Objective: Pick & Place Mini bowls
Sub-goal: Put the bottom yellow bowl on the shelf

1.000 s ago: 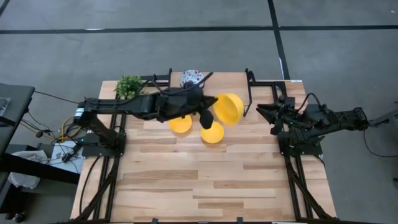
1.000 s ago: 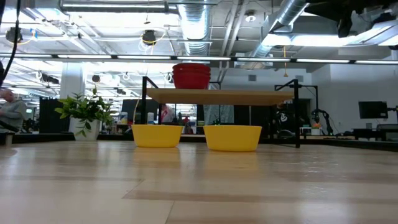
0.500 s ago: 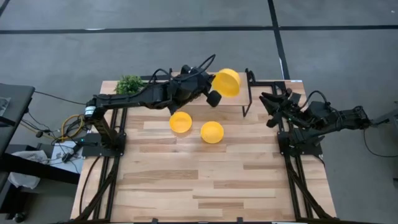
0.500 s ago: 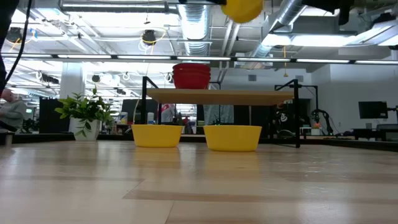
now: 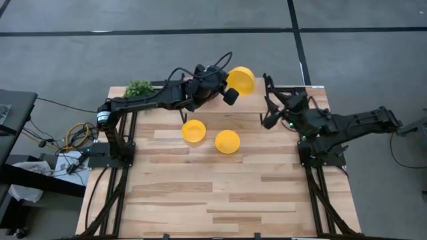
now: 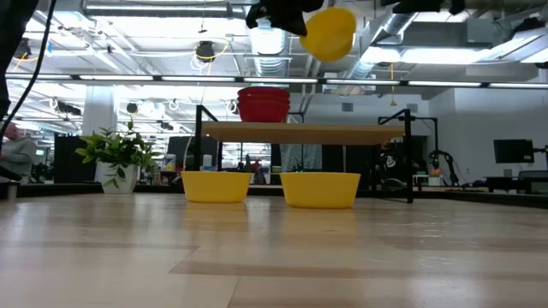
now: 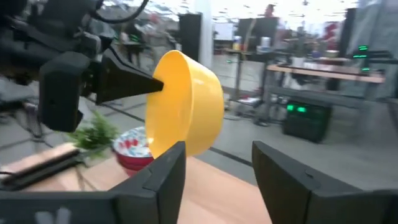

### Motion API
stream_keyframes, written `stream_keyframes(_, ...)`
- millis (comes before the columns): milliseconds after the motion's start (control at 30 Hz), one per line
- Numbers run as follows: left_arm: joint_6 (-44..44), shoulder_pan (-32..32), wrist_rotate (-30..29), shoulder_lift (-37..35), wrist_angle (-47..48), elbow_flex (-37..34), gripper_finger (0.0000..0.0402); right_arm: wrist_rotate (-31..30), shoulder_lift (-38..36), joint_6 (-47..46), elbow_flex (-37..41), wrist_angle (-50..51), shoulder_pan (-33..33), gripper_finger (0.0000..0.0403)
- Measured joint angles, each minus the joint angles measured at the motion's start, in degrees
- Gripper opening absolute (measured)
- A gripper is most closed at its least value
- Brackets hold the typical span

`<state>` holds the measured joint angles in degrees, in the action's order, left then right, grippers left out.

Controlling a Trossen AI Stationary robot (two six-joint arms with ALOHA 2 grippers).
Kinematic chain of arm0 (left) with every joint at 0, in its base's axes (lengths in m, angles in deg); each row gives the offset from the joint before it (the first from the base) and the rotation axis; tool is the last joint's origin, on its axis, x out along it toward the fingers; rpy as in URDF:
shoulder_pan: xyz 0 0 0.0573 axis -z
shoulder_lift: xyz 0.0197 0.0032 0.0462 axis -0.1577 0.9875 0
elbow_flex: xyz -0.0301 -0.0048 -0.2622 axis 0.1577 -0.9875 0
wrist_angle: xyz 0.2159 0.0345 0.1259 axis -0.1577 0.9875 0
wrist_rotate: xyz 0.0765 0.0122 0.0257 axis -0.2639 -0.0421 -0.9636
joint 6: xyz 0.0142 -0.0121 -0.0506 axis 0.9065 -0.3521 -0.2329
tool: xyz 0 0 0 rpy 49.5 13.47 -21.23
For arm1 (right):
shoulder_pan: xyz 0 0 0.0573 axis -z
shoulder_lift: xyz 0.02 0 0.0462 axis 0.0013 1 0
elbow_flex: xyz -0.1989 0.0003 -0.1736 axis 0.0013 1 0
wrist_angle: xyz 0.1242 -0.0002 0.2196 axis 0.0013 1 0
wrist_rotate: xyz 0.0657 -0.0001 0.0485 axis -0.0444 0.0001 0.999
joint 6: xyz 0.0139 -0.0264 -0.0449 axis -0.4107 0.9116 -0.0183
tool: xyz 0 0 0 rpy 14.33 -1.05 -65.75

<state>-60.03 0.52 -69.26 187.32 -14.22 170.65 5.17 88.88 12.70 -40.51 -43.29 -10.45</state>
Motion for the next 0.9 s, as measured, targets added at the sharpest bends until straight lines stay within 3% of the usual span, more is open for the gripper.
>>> stream_keyframes(400,2.56,1.42,0.00,0.00,-0.33,0.00,0.0005,-1.14,10.71,1.35,-7.92,2.13,3.87,0.0213)
stream_keyframes(900,2.56,4.01,0.00,-0.02,-0.40,0.00,0.0005,2.37,11.20,1.29,-8.32,2.21,6.40,0.0214)
